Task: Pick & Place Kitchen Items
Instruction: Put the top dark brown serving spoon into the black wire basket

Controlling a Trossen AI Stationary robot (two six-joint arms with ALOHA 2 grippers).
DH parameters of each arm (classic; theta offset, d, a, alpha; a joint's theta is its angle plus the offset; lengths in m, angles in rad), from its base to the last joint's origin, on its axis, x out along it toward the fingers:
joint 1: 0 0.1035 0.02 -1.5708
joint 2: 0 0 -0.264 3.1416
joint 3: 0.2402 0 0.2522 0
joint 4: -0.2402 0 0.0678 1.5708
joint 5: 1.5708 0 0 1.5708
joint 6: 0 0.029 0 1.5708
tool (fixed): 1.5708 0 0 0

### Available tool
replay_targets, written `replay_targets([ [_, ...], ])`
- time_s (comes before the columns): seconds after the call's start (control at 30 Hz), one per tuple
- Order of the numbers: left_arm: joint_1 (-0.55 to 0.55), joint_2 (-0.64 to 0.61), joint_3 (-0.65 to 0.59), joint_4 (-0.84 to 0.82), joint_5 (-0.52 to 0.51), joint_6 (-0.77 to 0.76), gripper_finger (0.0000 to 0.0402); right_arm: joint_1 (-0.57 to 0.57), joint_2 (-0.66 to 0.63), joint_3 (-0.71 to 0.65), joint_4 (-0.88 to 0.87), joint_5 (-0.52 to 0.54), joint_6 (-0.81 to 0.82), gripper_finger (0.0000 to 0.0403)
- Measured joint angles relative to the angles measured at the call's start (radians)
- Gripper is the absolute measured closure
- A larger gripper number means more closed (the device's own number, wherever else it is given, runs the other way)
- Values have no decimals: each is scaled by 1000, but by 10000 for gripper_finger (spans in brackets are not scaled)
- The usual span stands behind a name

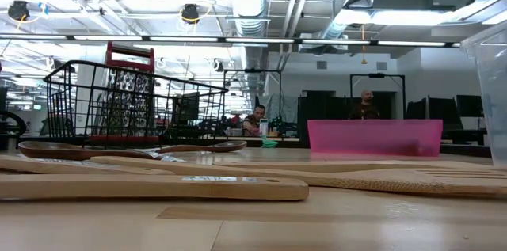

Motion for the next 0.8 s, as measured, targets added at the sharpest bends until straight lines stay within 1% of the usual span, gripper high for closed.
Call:
replay_targets([
  [0.07,-10,-55,0,-7,19,-20,324,-83,59,0,20,-47,1,270],
  [0.17,-34,-127,0,-7,26,-21,306,-200,153,0,65,-126,-17,241],
  [0.33,-66,-216,0,-7,26,-20,276,-371,310,0,197,-317,-80,173],
  [0.4,-72,-239,0,-8,24,-19,266,-425,368,0,235,-392,-99,155],
  [0.5,-73,-263,0,-8,21,-19,256,-488,444,0,253,-459,-128,145],
  [0.57,-73,-268,0,-11,21,-19,254,-521,487,0,267,-481,-163,144],
  [0.8,-73,-257,0,-15,19,-15,253,-579,601,0,340,-508,-298,143],
])
